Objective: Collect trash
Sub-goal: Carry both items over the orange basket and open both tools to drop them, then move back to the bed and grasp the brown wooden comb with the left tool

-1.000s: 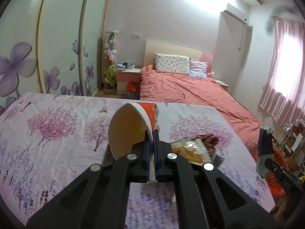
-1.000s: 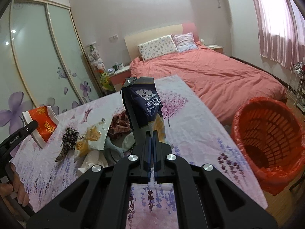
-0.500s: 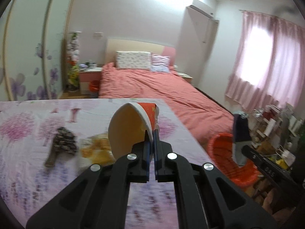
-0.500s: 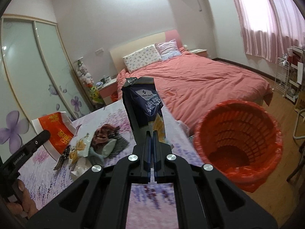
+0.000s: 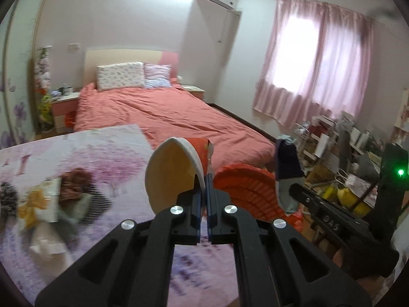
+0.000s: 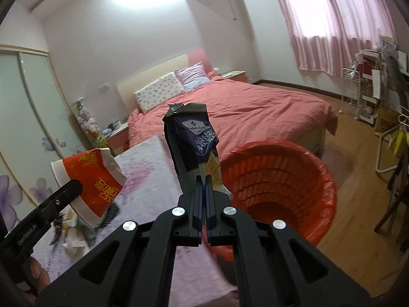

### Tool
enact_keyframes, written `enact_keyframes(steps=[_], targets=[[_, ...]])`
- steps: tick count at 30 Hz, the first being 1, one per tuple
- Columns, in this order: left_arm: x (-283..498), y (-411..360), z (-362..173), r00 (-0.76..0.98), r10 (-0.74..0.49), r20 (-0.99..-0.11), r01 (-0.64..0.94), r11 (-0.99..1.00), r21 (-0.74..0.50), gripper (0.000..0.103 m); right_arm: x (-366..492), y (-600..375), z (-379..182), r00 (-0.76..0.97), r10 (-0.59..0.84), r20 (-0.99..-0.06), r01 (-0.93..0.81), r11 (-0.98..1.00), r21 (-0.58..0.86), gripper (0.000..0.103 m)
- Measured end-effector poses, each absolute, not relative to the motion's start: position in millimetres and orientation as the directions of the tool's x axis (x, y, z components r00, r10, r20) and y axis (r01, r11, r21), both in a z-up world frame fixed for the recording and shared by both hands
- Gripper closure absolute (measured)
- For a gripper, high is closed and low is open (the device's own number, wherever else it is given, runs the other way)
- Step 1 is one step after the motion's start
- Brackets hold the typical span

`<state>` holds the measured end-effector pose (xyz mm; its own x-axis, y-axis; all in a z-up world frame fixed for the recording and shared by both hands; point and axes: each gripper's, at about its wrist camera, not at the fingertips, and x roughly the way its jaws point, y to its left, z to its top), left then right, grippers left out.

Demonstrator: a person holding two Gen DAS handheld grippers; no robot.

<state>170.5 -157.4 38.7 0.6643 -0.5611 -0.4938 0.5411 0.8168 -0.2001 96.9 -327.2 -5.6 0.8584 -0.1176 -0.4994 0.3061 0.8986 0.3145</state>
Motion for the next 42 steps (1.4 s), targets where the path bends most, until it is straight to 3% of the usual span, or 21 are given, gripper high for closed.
enact_keyframes(steps=[12,17,18,19,21,24,26,28,34,42], targets=[[191,-247,4,0.559,-0.645,-0.521,0.65,0.731,-0.207,0.098,110,-387,-33,0.838,-0.159,-0.521,0.375,0.862,0.34,0.101],[206,-270,-17,0.522,-0.631,-0.574,0.641,0.734,-0.223,0.098,112,-394,-43,0.834,-0.126,-0.537,0.374,0.844,0.384,0.101],[209,-270,-19,0.525,-0.625,-0.578,0.633,0.74,-0.225,0.09,113,-398,-47,0.831,-0.111,-0.545,0.376,0.835,0.403,0.101],[211,-269,-21,0.527,-0.618,-0.583,0.626,0.746,-0.225,0.073,112,-401,-50,0.828,-0.1,-0.552,0.38,0.824,0.42,0.1],[212,-265,-24,0.551,-0.601,-0.579,0.609,0.764,-0.213,0.057,110,-405,-53,0.82,-0.089,-0.565,0.389,0.811,0.436,0.099],[215,-257,-25,0.565,-0.58,-0.587,0.592,0.78,-0.201,0.055,106,-402,-52,0.807,-0.1,-0.582,0.409,0.805,0.429,0.095],[216,-248,-24,0.576,-0.563,-0.592,0.578,0.793,-0.192,0.054,103,-401,-49,0.802,-0.108,-0.588,0.418,0.804,0.423,0.078],[216,-238,-23,0.592,-0.545,-0.594,0.563,0.807,-0.18,0.052,99,-398,-44,0.801,-0.128,-0.585,0.425,0.81,0.405,0.07],[204,-194,-12,0.657,-0.477,-0.584,0.511,0.851,-0.121,0.043,102,-384,-28,0.797,-0.159,-0.583,0.423,0.836,0.349,0.063],[190,-105,1,0.728,-0.37,-0.577,0.403,0.912,-0.075,0.038,112,-324,-13,0.806,-0.119,-0.58,0.339,0.896,0.287,0.063]])
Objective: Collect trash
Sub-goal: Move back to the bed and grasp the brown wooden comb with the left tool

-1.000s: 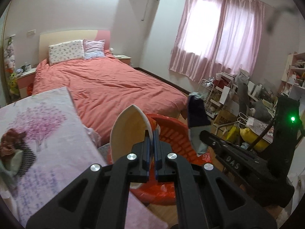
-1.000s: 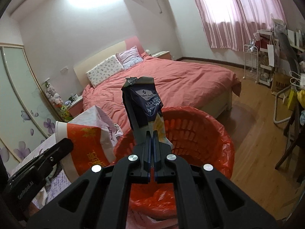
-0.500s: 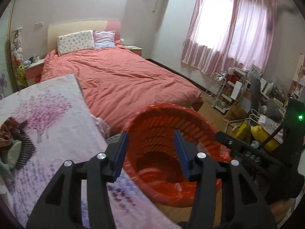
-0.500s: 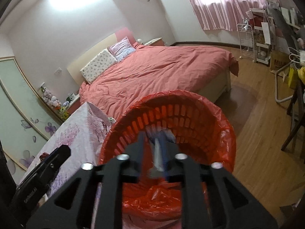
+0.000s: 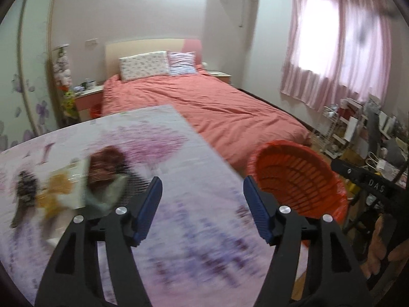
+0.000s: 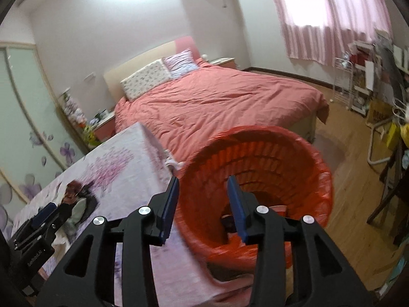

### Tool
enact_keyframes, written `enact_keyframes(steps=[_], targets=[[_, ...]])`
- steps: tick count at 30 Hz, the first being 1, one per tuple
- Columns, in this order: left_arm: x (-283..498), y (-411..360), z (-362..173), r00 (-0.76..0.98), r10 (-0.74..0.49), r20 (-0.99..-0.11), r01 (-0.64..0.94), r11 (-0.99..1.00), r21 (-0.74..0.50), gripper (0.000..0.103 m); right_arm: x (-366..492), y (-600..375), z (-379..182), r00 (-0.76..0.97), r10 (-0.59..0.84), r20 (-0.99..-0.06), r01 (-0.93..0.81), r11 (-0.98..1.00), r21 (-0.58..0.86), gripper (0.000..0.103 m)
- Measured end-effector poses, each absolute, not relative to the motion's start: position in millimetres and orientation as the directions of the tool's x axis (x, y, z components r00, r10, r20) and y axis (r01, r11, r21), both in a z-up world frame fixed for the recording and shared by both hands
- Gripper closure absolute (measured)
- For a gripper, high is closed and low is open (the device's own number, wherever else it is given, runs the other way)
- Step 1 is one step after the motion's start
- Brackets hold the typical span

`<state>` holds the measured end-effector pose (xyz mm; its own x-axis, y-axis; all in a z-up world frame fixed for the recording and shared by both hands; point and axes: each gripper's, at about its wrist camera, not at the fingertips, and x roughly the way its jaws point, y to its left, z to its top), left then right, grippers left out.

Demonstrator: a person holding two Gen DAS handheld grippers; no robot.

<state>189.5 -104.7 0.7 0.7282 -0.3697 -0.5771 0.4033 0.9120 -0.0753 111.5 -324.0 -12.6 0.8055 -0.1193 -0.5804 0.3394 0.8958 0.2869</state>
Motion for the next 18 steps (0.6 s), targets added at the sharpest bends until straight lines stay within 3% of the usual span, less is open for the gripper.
enact_keyframes(steps=[18], targets=[[204,123,-17,0.785,0.003,-0.62,-0.02,1.0,-0.021,0.034,146,-158,-27,0.76,0.122,-0.638,0.044,0.97,0.238,0.063]])
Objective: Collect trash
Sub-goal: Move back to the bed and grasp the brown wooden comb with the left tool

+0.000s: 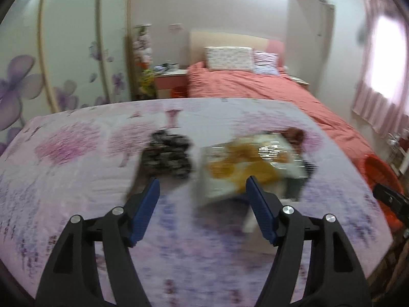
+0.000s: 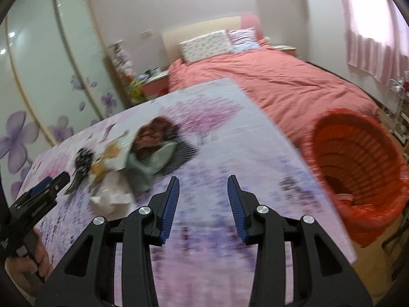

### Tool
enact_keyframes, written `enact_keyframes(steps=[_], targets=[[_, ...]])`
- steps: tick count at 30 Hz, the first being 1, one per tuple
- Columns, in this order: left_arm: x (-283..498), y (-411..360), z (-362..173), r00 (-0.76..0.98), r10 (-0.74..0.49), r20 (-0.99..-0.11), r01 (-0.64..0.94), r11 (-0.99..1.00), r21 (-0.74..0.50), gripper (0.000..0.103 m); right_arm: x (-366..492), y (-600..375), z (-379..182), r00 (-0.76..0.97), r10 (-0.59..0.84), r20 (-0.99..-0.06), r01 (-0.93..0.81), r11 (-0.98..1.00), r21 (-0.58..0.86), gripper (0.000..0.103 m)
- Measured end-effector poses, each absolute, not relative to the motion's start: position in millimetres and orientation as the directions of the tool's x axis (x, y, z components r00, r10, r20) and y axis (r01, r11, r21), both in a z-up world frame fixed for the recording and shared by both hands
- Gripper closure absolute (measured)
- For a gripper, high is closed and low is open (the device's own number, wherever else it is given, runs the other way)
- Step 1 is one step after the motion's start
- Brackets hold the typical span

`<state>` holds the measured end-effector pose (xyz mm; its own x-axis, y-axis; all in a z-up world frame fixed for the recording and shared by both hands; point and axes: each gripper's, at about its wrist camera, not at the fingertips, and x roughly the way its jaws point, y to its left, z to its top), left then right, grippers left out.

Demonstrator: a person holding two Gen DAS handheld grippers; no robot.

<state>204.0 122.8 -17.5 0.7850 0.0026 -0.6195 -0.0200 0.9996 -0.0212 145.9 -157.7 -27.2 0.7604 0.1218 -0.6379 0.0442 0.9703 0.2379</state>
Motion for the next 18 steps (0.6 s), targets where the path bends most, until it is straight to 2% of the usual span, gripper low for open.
enact_keyframes(steps=[6,15,18], targets=[[220,161,-30,0.763,0.082,-0.641,-0.106,0.994,0.0,0.034,154,-111,-27,0.749,0.173,-0.639,-0.045,0.976,0.211,0.063],[260,188,-65,0.682,0.095,-0.725,-0.131,0.991,0.008,0.034,169,-89,-30,0.744,0.178,-0.644,-0.063,0.978,0.197,0.063],[269,195,-76,0.648,0.082,-0.757,-0.135,0.991,-0.008,0.041,175,-81,-33,0.738,0.181,-0.65,-0.068,0.978,0.195,0.063]])
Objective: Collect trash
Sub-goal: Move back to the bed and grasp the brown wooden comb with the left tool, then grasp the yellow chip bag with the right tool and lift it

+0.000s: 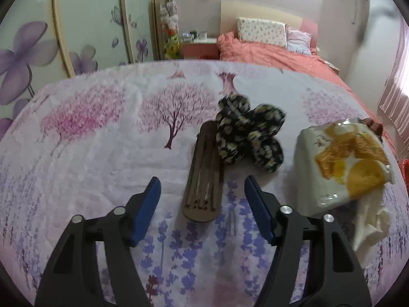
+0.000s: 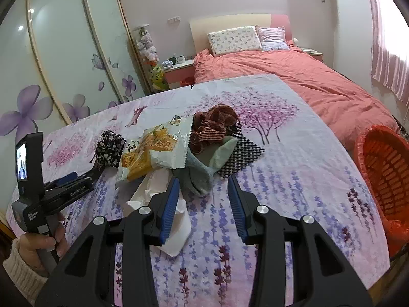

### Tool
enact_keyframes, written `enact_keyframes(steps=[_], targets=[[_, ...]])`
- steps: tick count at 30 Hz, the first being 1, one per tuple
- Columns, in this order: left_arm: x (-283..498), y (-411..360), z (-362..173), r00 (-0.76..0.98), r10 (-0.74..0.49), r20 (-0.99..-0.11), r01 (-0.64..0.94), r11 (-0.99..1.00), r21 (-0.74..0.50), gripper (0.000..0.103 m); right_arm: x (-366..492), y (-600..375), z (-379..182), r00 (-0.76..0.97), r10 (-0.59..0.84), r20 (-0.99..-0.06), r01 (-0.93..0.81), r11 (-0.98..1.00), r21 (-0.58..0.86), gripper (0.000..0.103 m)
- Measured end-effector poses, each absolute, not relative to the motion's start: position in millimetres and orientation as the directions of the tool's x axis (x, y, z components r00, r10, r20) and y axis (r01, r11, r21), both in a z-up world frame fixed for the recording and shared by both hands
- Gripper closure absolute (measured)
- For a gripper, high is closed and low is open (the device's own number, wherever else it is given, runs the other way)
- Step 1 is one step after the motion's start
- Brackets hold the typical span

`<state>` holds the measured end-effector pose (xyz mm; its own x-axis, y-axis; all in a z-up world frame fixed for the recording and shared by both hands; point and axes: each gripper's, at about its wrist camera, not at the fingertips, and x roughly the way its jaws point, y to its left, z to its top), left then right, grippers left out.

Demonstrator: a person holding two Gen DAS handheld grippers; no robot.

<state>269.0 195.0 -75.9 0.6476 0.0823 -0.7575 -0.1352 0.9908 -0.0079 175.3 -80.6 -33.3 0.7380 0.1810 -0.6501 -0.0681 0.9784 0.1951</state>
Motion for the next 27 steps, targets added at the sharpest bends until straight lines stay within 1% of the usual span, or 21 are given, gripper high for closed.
enact_keyframes(steps=[1,2,3,4,5,8,10,13,14,16,18,20,22,24,26,27], targets=[[273,199,-80,0.629,0.065,-0.775,-0.134,0.991,-0.026,0.047,177,-78,-34,0.737,0.182,-0.651,-0.07,0.978,0.195,0.063],[276,202,-82,0.616,0.052,-0.786,-0.136,0.99,-0.042,0.05,179,-76,-35,0.736,0.185,-0.652,-0.072,0.978,0.196,0.063],[278,204,-82,0.618,0.053,-0.784,-0.141,0.989,-0.044,0.052,183,-74,-36,0.734,0.188,-0.652,-0.074,0.977,0.199,0.063],[280,205,-82,0.624,0.05,-0.78,-0.138,0.989,-0.047,0.057,186,-72,-36,0.733,0.194,-0.652,-0.077,0.976,0.204,0.063],[284,206,-83,0.618,0.05,-0.784,-0.138,0.989,-0.046,0.06,188,-70,-36,0.732,0.201,-0.651,-0.08,0.974,0.211,0.063],[290,209,-84,0.623,0.041,-0.781,-0.14,0.988,-0.059,0.063,198,-62,-35,0.727,0.232,-0.646,-0.097,0.967,0.237,0.063],[293,211,-84,0.626,0.032,-0.779,-0.137,0.988,-0.07,0.072,202,-58,-35,0.723,0.247,-0.645,-0.106,0.962,0.251,0.063],[291,219,-83,0.624,0.057,-0.779,-0.152,0.987,-0.05,0.072,209,-49,-35,0.715,0.271,-0.644,-0.123,0.956,0.266,0.062],[290,224,-83,0.622,0.073,-0.78,-0.166,0.985,-0.04,0.072,211,-48,-35,0.714,0.273,-0.645,-0.124,0.956,0.267,0.058],[286,234,-82,0.619,0.093,-0.78,-0.191,0.981,-0.035,0.073,215,-45,-36,0.713,0.271,-0.647,-0.124,0.957,0.264,0.053],[284,244,-81,0.618,0.099,-0.78,-0.21,0.977,-0.042,0.073,219,-43,-39,0.709,0.259,-0.655,-0.119,0.961,0.251,0.053],[283,254,-81,0.623,0.075,-0.779,-0.221,0.972,-0.082,0.072,224,-41,-44,0.699,0.253,-0.668,-0.113,0.963,0.247,0.053],[284,252,-81,0.619,0.088,-0.78,-0.221,0.973,-0.066,0.072,227,-39,-48,0.689,0.248,-0.681,-0.111,0.965,0.239,0.053],[283,257,-82,0.617,0.096,-0.781,-0.22,0.974,-0.054,0.072,227,-38,-50,0.689,0.241,-0.683,-0.118,0.968,0.222,0.057],[282,257,-82,0.618,0.092,-0.781,-0.22,0.974,-0.059,0.072,224,-35,-50,0.688,0.249,-0.682,-0.132,0.967,0.22,0.07],[282,258,-82,0.618,0.089,-0.781,-0.22,0.973,-0.063,0.072,223,-35,-50,0.689,0.249,-0.681,-0.133,0.967,0.218,0.073]])
